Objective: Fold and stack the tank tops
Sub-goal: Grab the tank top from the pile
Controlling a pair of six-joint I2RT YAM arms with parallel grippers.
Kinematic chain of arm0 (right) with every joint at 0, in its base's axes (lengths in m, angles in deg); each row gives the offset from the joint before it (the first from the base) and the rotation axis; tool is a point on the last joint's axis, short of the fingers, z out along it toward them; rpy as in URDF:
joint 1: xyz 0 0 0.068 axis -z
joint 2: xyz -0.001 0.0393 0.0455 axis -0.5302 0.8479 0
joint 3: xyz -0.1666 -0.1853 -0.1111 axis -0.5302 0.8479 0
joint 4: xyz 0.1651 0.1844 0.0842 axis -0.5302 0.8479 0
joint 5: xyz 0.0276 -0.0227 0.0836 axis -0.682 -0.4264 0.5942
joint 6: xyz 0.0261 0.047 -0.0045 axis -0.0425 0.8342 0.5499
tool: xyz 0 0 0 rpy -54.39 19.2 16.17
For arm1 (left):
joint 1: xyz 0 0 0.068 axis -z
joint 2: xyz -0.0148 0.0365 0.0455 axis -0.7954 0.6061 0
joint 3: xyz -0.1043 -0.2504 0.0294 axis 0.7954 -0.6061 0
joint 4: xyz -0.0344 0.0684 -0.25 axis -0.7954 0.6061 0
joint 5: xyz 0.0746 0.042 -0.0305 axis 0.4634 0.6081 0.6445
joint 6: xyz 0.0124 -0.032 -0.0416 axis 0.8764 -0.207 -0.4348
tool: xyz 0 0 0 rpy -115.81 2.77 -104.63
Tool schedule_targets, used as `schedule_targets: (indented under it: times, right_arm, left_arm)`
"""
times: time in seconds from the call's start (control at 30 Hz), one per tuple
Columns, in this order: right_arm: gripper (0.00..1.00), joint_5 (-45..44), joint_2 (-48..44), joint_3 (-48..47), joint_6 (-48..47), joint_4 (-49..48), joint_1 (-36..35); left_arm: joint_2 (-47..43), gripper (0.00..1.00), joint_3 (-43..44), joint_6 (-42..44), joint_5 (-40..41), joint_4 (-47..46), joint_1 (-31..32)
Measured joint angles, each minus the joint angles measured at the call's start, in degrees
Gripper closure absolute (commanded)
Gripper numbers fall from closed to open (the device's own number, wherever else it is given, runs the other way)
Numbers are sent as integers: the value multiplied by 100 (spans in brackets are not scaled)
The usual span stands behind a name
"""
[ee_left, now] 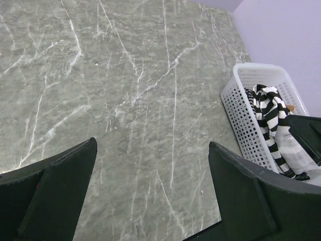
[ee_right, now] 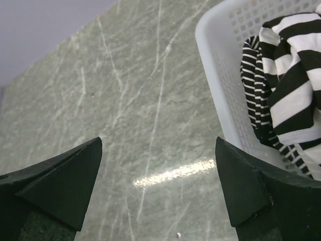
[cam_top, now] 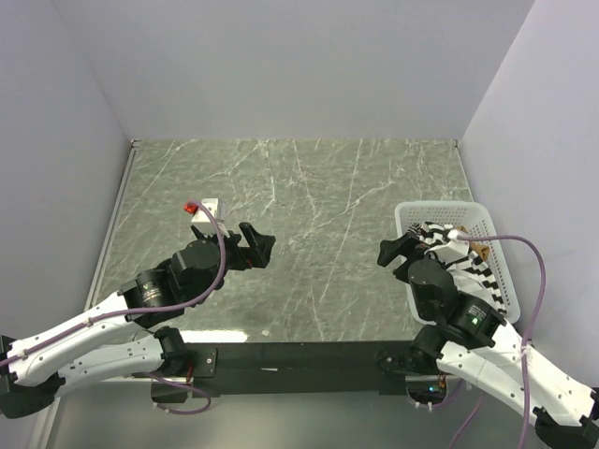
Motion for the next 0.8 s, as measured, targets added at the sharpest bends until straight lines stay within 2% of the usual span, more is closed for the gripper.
schedule_targets:
  times: [0.27,0.3,0.43,0.53,0.67,0.8]
  right_arm:
    - [0,-42,916,-431,-223,240,157]
    - [0,35,1139,-557,-339,240,382]
    - [1,826,2070,-1078,-839,-24,2409]
    - [1,1191,2747,-1266,-1051,-223,3506]
    - [2,1539,3399,-1333,-1165,-295,4162]
    - [2,1521,3762,-1307,-1156,-295,4444]
  left_arm:
    - [13,1,0,9,-33,2,0]
    - [20,1,0,11,-39,2,0]
    - [87,1,0,15,-44,11,0]
    - [101,1,0,17,-39,20,0]
    - [44,1,0,17,-37,15,0]
    - [-90,1,0,17,-31,15,0]
